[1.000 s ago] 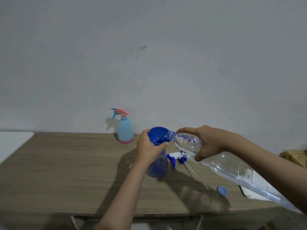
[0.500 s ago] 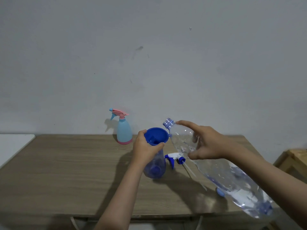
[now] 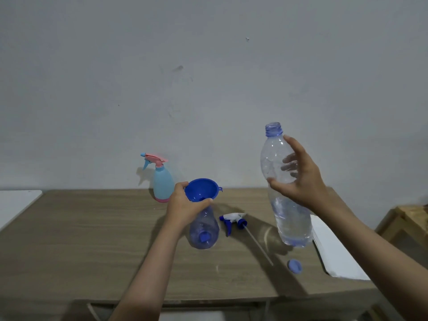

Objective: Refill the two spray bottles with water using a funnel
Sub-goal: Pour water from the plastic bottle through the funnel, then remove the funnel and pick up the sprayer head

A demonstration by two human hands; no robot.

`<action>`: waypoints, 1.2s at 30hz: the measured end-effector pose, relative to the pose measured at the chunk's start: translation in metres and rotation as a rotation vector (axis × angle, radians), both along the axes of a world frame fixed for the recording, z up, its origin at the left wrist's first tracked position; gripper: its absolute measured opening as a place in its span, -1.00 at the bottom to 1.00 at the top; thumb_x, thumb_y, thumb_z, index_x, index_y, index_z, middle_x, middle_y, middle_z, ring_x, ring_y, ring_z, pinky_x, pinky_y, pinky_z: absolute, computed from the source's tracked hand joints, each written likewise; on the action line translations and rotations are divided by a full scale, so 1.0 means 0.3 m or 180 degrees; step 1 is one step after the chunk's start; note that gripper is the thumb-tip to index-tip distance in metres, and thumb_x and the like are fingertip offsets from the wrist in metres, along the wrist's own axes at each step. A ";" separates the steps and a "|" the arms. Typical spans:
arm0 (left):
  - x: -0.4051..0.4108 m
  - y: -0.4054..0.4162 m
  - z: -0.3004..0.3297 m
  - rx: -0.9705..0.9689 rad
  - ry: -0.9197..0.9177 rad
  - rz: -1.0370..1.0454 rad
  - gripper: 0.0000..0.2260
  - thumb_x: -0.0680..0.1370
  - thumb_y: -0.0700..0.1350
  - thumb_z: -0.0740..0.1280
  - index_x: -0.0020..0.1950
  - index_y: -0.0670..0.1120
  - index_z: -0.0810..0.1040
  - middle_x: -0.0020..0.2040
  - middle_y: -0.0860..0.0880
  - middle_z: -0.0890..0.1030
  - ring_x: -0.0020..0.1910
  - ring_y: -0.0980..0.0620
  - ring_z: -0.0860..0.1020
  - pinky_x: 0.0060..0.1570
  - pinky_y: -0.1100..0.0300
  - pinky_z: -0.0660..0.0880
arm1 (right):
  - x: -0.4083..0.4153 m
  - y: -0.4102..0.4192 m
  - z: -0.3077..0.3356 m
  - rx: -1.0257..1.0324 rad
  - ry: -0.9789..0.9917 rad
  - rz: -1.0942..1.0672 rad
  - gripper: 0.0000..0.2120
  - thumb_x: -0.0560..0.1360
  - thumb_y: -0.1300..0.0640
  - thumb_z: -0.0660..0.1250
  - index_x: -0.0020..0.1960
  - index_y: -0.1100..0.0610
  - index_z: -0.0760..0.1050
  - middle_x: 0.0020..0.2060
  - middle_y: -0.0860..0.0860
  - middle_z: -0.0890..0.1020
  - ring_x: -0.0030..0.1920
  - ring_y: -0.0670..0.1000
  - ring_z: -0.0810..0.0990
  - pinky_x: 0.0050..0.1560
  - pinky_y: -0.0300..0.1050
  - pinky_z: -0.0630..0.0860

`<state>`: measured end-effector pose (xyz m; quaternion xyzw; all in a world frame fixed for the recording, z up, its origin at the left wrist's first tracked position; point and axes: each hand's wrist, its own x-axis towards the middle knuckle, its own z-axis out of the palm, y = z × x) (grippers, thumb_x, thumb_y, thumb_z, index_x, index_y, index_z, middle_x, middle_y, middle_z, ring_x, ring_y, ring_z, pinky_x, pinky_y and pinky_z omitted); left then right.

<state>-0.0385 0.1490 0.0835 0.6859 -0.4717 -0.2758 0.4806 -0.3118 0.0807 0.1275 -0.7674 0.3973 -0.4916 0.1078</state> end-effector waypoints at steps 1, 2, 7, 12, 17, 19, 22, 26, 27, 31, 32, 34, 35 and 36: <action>0.002 -0.001 0.002 0.0029 -0.0021 -0.0012 -0.35 0.30 -0.06 0.57 0.29 -0.08 0.34 0.13 0.01 0.48 0.07 0.02 0.48 -0.17 0.29 0.42 | -0.010 -0.015 -0.021 0.0016 -0.0104 -0.0082 -0.05 0.23 0.15 0.59 0.43 -0.26 0.15 -0.02 0.02 0.47 -0.10 -0.06 0.57 -0.13 -0.39 0.46; 0.003 -0.003 0.003 0.0056 -0.0051 -0.0020 -0.34 0.30 -0.05 0.58 0.30 -0.08 0.34 0.14 0.00 0.48 0.08 0.01 0.49 -0.13 0.27 0.43 | -0.019 -0.028 -0.043 0.0028 -0.0199 -0.0165 -0.04 0.23 0.14 0.60 0.44 -0.24 0.14 0.00 0.04 0.47 -0.09 -0.04 0.58 -0.12 -0.34 0.47; 0.002 -0.004 0.004 0.0083 -0.0102 -0.0011 -0.34 0.30 -0.07 0.58 0.29 -0.09 0.34 0.14 0.00 0.47 0.08 0.02 0.48 -0.17 0.29 0.42 | -0.043 -0.056 -0.170 0.0038 -0.0491 -0.0521 0.00 0.24 0.13 0.61 0.47 -0.15 0.08 0.06 0.12 0.46 -0.05 0.06 0.59 -0.12 0.05 0.61; -0.001 -0.007 0.002 0.0070 -0.0070 -0.0004 -0.36 0.31 -0.09 0.58 0.28 -0.08 0.34 0.12 0.02 0.45 0.07 0.02 0.46 -0.28 0.38 0.38 | -0.068 -0.063 -0.199 0.0029 -0.0629 -0.0699 0.04 0.24 0.11 0.61 0.49 -0.12 0.02 0.11 0.13 0.45 -0.03 0.04 0.59 -0.11 0.05 0.62; -0.007 -0.010 -0.004 -0.0001 -0.0048 -0.0017 -0.36 0.31 -0.12 0.57 0.28 -0.10 0.33 0.10 0.01 0.46 0.06 0.00 0.47 -0.25 0.34 0.38 | -0.067 -0.047 -0.204 0.0044 -0.0587 -0.0690 0.06 0.24 0.04 0.60 0.50 -0.15 -0.03 0.25 0.18 0.37 0.11 0.10 0.54 0.06 0.06 0.57; -0.010 -0.009 -0.014 -0.0053 -0.0022 -0.0016 -0.33 0.31 -0.11 0.57 0.31 -0.09 0.30 0.12 -0.01 0.47 0.07 0.00 0.47 -0.16 0.28 0.42 | -0.059 -0.037 -0.198 -0.0074 -0.0457 -0.0909 0.05 0.24 0.01 0.60 0.49 -0.15 -0.02 0.26 0.22 0.31 0.17 0.16 0.49 0.12 0.05 0.51; -0.005 -0.009 -0.038 -0.0108 0.0044 -0.0082 -0.21 0.31 -0.05 0.58 0.40 -0.07 0.21 0.24 -0.06 0.46 0.17 -0.03 0.47 0.06 0.15 0.47 | -0.033 -0.015 -0.183 -0.0384 -0.0233 -0.1531 0.02 0.22 -0.07 0.60 0.48 -0.06 0.03 0.35 0.26 0.16 0.35 0.24 0.27 0.23 0.10 0.38; 0.002 0.002 -0.056 -0.0187 0.0215 -0.0213 -0.09 0.30 0.00 0.58 0.48 -0.01 0.08 0.31 -0.07 0.43 0.28 -0.02 0.44 0.22 0.06 0.45 | 0.051 0.032 -0.135 -0.1600 0.0338 -0.1516 -0.19 0.32 -0.15 0.47 0.40 0.12 0.19 0.34 0.20 0.19 0.36 0.24 0.22 0.27 0.22 0.29; 0.003 0.006 -0.057 -0.0208 0.0239 -0.0262 -0.06 0.29 0.01 0.58 0.49 0.01 0.06 0.32 -0.05 0.42 0.31 0.00 0.42 0.22 0.08 0.43 | 0.089 0.044 -0.117 -0.1766 0.0386 -0.1258 -0.27 0.34 -0.09 0.48 0.36 0.15 0.26 0.31 0.21 0.25 0.34 0.24 0.27 0.26 0.23 0.33; 0.018 0.020 -0.081 -0.0200 0.0250 -0.0341 -0.04 0.28 0.01 0.58 0.49 0.02 0.03 0.33 0.03 0.38 0.32 0.07 0.38 0.22 0.13 0.38 | 0.277 0.101 -0.044 -0.1221 0.0563 -0.0025 -0.43 0.39 0.04 0.44 0.32 0.20 0.38 0.21 0.16 0.42 0.26 0.13 0.41 0.23 0.03 0.44; 0.024 0.019 -0.094 -0.0162 0.0235 -0.0342 -0.08 0.29 0.00 0.58 0.47 0.00 0.08 0.35 0.03 0.38 0.33 0.05 0.38 0.23 0.12 0.38 | 0.322 0.106 -0.027 -0.0815 0.0668 0.0226 -0.41 0.39 0.03 0.43 0.35 0.17 0.37 0.22 0.12 0.42 0.26 0.08 0.40 0.21 0.00 0.46; 0.037 0.016 -0.120 0.0072 0.0128 -0.0341 -0.16 0.29 0.00 0.58 0.43 -0.02 0.19 0.40 -0.01 0.37 0.35 -0.01 0.37 0.25 0.06 0.39 | 0.401 0.096 0.003 0.0068 0.1063 0.0533 -0.29 0.36 -0.03 0.45 0.43 0.05 0.27 0.27 0.03 0.37 0.29 0.02 0.33 0.23 0.01 0.45; 0.041 0.013 -0.132 0.0225 0.0049 -0.0350 -0.17 0.29 0.02 0.57 0.44 -0.04 0.22 0.42 -0.03 0.36 0.37 -0.03 0.36 0.26 0.04 0.39 | 0.435 0.078 0.013 0.0442 0.1383 0.0597 -0.22 0.33 -0.06 0.47 0.46 -0.01 0.22 0.31 0.00 0.33 0.32 0.02 0.29 0.28 0.02 0.41; 0.042 0.010 -0.144 0.0355 -0.0023 -0.0383 -0.17 0.30 0.04 0.57 0.46 -0.05 0.22 0.43 -0.03 0.35 0.37 -0.03 0.36 0.25 0.06 0.38 | 0.468 0.056 0.022 0.0743 0.1762 0.0609 -0.16 0.30 -0.10 0.50 0.47 -0.06 0.17 0.35 -0.01 0.30 0.34 0.04 0.26 0.33 0.02 0.34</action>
